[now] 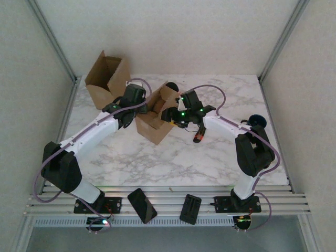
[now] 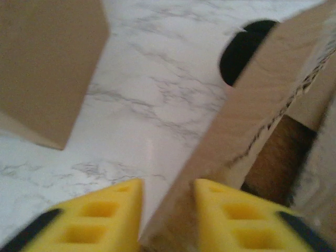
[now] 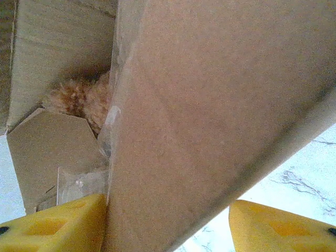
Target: Unpack the express box
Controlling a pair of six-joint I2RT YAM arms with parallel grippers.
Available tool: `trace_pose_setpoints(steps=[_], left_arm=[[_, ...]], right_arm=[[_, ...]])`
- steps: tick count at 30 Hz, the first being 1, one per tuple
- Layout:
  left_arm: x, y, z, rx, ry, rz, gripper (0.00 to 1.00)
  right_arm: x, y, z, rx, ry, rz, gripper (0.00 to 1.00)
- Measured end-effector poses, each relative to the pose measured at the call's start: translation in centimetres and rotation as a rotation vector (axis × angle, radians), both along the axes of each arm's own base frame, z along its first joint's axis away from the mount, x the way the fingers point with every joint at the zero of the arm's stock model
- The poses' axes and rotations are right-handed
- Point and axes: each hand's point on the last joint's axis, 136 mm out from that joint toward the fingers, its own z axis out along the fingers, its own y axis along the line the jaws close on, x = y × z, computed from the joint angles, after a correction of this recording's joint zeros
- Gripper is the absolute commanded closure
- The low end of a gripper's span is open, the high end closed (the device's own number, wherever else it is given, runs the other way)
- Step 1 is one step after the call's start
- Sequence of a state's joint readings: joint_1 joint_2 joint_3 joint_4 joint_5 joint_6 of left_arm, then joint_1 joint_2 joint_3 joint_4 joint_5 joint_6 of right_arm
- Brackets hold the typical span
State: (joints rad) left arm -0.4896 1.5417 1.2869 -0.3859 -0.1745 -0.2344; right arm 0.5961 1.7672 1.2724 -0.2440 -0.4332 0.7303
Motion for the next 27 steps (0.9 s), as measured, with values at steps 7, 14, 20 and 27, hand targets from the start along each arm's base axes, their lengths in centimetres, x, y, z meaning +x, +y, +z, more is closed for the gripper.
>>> trace_pose_setpoints(steps=[7, 14, 20, 27], left_arm=[[-1.2, -1.2, -1.0, -0.051, 0.035, -0.065, 1.0], [-3.4, 0.0, 2.2, -0.108, -0.024, -0.045, 0.72], [-4.3, 0.2, 4.5, -0.153, -0.065, -0.054, 0.29], [-4.7, -1.0, 6.4, -0.109, -0.082, -0.123, 0.22]], right_arm=[[0.0, -0.3, 0.2, -0.032, -0.017, 0.018, 0.29], [-0.8, -0.8, 1.0, -0.078, -0.003, 0.059, 0.25], [-1.0, -0.8, 1.3, -0.088, 0.004, 0.062, 0.26], [-1.0, -0.9, 1.3, -0.089, 0.006, 0.058, 0.26]])
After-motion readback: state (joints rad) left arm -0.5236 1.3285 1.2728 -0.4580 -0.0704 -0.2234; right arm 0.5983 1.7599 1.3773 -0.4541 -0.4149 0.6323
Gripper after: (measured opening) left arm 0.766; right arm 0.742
